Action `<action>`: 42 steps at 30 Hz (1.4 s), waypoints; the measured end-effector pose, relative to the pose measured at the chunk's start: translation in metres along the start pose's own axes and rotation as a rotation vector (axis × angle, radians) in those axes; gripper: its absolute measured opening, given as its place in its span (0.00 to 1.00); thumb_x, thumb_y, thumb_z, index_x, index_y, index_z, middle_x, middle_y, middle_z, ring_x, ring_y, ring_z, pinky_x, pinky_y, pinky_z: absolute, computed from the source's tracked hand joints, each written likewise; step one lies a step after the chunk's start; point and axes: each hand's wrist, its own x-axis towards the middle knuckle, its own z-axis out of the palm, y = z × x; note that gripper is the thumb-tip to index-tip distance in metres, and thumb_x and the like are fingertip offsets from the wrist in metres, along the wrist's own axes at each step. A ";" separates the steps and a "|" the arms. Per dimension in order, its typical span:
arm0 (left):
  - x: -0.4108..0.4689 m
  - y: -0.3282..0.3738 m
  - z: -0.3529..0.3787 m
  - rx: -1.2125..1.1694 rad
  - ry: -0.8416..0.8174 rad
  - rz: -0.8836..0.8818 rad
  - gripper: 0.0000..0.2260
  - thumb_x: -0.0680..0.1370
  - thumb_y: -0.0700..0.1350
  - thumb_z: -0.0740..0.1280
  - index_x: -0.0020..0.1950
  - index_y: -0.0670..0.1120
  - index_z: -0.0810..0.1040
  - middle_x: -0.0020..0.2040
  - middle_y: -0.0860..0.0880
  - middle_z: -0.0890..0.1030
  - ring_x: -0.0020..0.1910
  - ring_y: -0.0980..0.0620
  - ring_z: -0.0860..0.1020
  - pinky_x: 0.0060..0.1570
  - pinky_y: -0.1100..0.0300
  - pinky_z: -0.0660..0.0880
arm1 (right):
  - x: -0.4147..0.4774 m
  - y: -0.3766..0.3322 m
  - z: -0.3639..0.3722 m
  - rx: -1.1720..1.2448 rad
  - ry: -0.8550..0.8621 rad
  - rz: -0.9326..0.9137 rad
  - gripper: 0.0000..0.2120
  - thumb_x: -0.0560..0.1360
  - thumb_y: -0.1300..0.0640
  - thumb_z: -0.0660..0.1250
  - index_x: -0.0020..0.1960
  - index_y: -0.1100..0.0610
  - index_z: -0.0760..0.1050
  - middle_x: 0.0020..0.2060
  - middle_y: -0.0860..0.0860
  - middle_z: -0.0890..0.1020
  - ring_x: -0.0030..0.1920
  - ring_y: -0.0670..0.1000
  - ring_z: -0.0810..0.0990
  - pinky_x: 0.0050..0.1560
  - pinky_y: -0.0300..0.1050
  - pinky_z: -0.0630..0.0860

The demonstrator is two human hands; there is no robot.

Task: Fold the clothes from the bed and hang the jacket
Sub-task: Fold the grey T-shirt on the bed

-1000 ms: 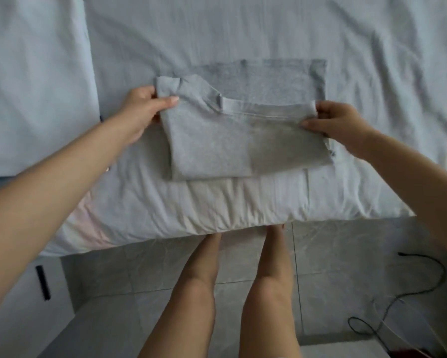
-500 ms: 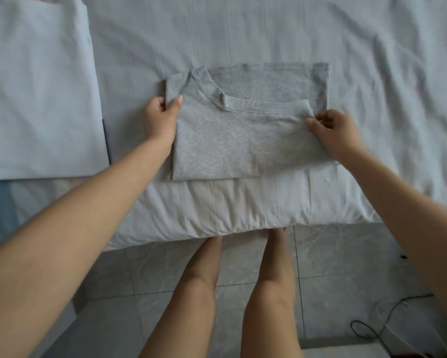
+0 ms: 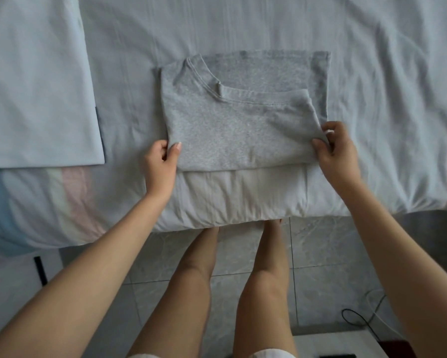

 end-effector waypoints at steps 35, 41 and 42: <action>0.031 0.026 0.029 0.989 -0.201 0.479 0.30 0.80 0.54 0.52 0.78 0.45 0.48 0.79 0.46 0.50 0.77 0.44 0.48 0.71 0.38 0.41 | -0.009 0.023 0.041 -0.790 -0.099 -0.443 0.29 0.81 0.45 0.45 0.78 0.57 0.46 0.76 0.51 0.48 0.77 0.50 0.47 0.76 0.46 0.39; -0.010 -0.023 0.014 0.944 -0.238 0.459 0.27 0.81 0.50 0.50 0.78 0.42 0.52 0.78 0.45 0.54 0.77 0.49 0.53 0.73 0.43 0.50 | -0.033 0.057 0.023 -0.545 0.021 0.012 0.31 0.81 0.42 0.45 0.78 0.57 0.43 0.78 0.52 0.48 0.77 0.49 0.47 0.77 0.48 0.46; -0.010 -0.021 0.015 0.929 -0.239 0.447 0.26 0.81 0.50 0.50 0.78 0.43 0.52 0.78 0.45 0.54 0.77 0.49 0.52 0.73 0.44 0.49 | -0.032 0.050 0.025 -0.477 0.062 0.042 0.31 0.81 0.44 0.47 0.78 0.57 0.44 0.78 0.53 0.50 0.77 0.51 0.49 0.76 0.49 0.49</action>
